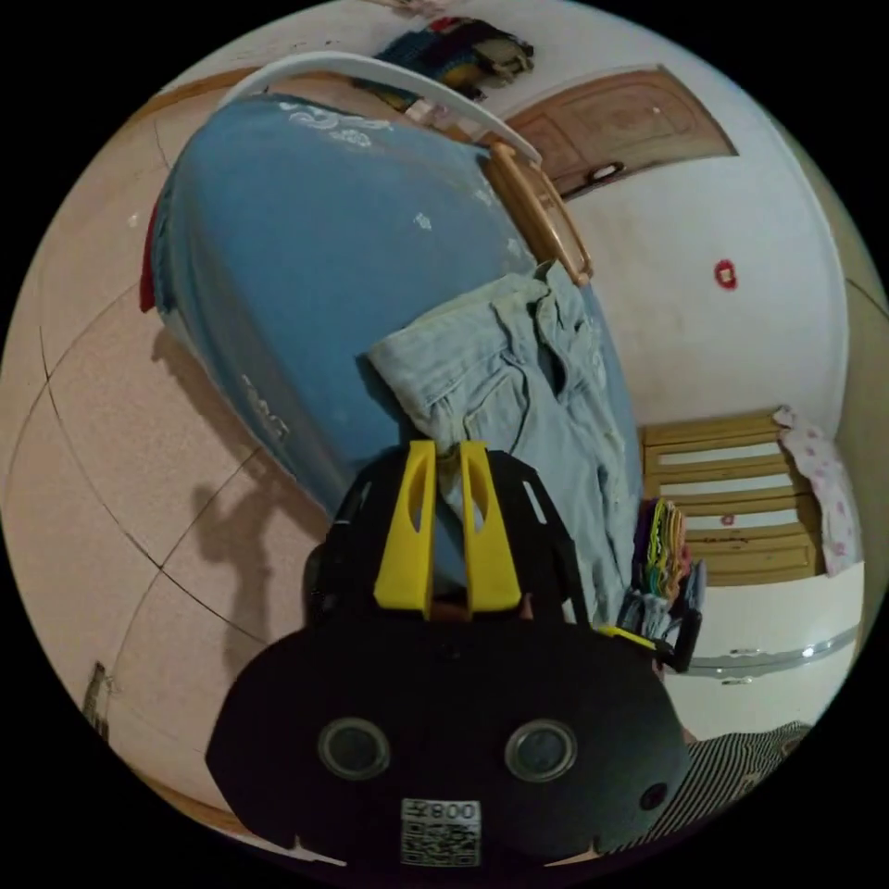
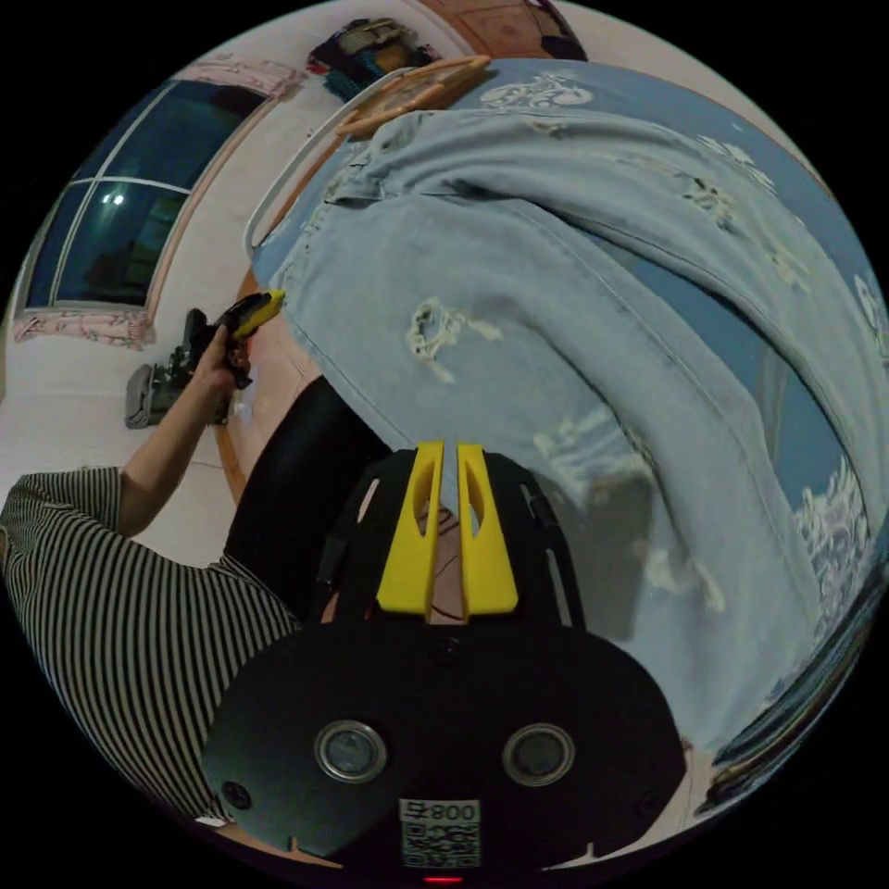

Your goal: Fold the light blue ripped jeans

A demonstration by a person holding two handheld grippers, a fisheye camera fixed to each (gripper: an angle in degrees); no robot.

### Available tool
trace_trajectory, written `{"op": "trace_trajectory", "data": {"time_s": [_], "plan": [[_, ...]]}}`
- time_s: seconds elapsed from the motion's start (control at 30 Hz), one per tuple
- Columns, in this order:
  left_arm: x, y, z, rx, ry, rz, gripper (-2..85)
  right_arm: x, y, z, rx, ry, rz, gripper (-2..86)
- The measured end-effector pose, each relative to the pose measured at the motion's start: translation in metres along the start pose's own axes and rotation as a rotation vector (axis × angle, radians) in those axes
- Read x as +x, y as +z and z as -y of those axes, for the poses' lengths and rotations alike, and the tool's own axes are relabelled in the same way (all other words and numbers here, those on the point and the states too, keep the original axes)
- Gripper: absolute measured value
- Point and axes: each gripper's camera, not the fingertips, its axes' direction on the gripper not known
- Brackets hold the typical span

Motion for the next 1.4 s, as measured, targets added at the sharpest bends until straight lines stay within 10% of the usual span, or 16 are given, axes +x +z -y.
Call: {"op": "trace_trajectory", "data": {"time_s": [0.33,0.7,1.03,1.17,1.4], "plan": [[-0.045,0.025,-0.046,0.105,-0.208,-0.065,3.7,0.031,-0.036,-0.168,0.123,0.299,-0.079,2.5],[0.057,0.139,-0.14,-0.227,0.395,-0.056,6.5,-0.041,-0.004,-0.194,0.007,-0.014,-0.38,7.9],[0.172,0.319,-0.254,-0.603,1.09,0.334,8.6,-0.078,0.013,-0.215,-0.035,-0.1,-0.565,5.4],[0.182,0.383,-0.279,-0.637,1.198,0.577,3.9,-0.081,0.004,-0.222,-0.034,-0.091,-0.543,4.2],[0.184,0.421,-0.282,-0.717,1.167,0.476,0.6,-0.091,-0.028,-0.237,0.013,-0.097,-0.455,2.8]]}}
